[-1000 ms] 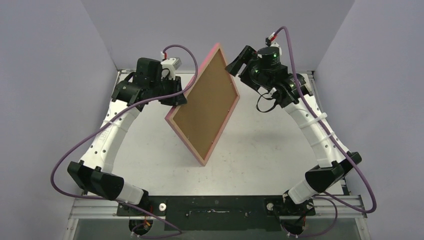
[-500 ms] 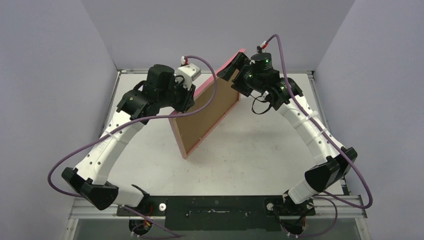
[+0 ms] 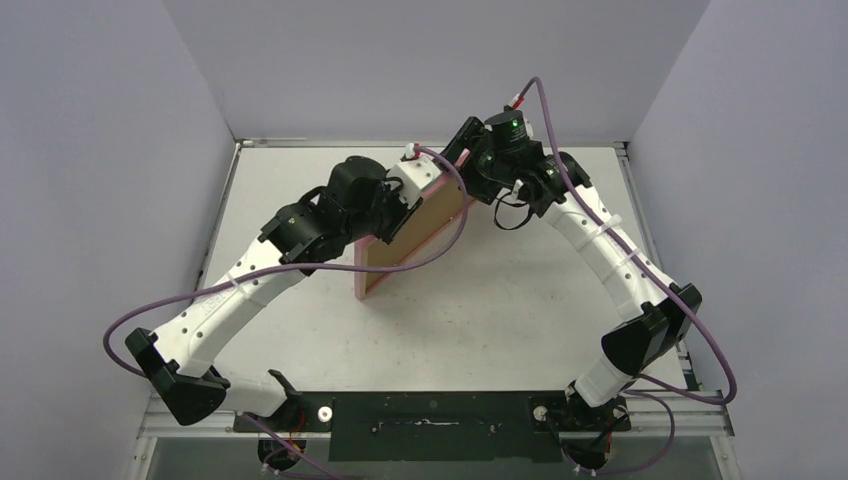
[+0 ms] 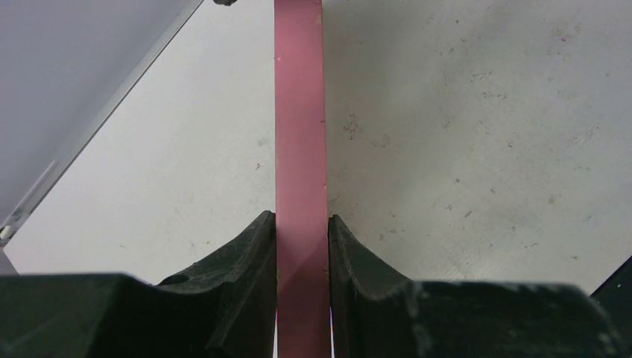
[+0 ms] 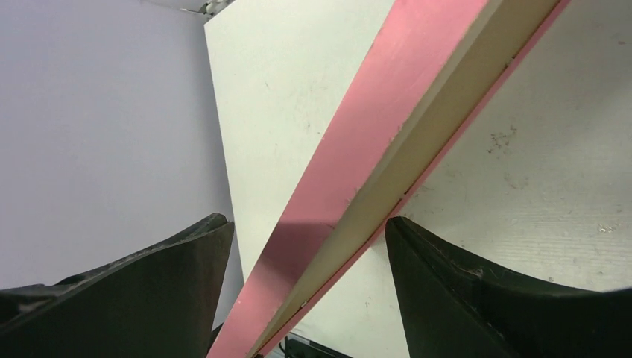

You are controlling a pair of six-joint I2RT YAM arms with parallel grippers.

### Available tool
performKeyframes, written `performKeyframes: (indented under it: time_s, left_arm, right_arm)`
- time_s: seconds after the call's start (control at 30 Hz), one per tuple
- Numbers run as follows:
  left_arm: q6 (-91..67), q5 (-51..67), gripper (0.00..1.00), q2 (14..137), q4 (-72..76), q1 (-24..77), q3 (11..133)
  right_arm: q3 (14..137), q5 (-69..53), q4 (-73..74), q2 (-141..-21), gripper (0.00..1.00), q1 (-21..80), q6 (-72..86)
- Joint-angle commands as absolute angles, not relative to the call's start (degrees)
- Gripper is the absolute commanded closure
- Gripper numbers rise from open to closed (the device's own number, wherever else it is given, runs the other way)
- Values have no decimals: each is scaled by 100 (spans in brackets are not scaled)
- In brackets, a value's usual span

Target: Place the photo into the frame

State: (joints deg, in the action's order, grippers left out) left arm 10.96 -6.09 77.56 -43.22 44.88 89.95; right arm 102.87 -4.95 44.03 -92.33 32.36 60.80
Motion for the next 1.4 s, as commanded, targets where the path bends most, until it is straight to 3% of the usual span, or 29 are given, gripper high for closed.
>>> performKeyframes:
  time_s: [0.0,0.27,0.3,0.37,0.5,0.57,0.9,1.17,1.37]
  left_arm:
    - [1338,-1177,100,7551,-3899,4685,8789]
    - [1174,-1183,100,7421,-3791,4878,8528]
    - [1106,-1144,96,7411,-3807,4878,8519]
    - [963,-942,79,7394,-3812,4878,8477]
    - [549,-631,57,7328,-3596,4878,8221]
    - [283,-459,43,7293,-3472,4878,8136]
    - [-850,795,12,6772,-2186,4855,7842]
    - [-1525,-365,9,7013,-2383,4554,7743]
    - [-2606,427,9,7459,-2747,3207,7365]
  right_arm:
    - [10276,-63,4509,-9051,25,3300,6126]
    - [10227,-42,4615,-9078,45,3322,6027]
    - [10197,-21,4596,-9053,48,3327,5991]
    - [10154,-18,4535,-9038,56,3321,5920]
    - [10145,-42,4534,-9080,74,3295,5784]
    - [10103,-115,4529,-9095,78,3260,5721]
    - [9204,-1078,3856,-8865,79,2631,5156]
    - [7911,-1841,3047,-8572,76,1963,4446]
    - [7079,-2612,2269,-8792,74,1502,3993]
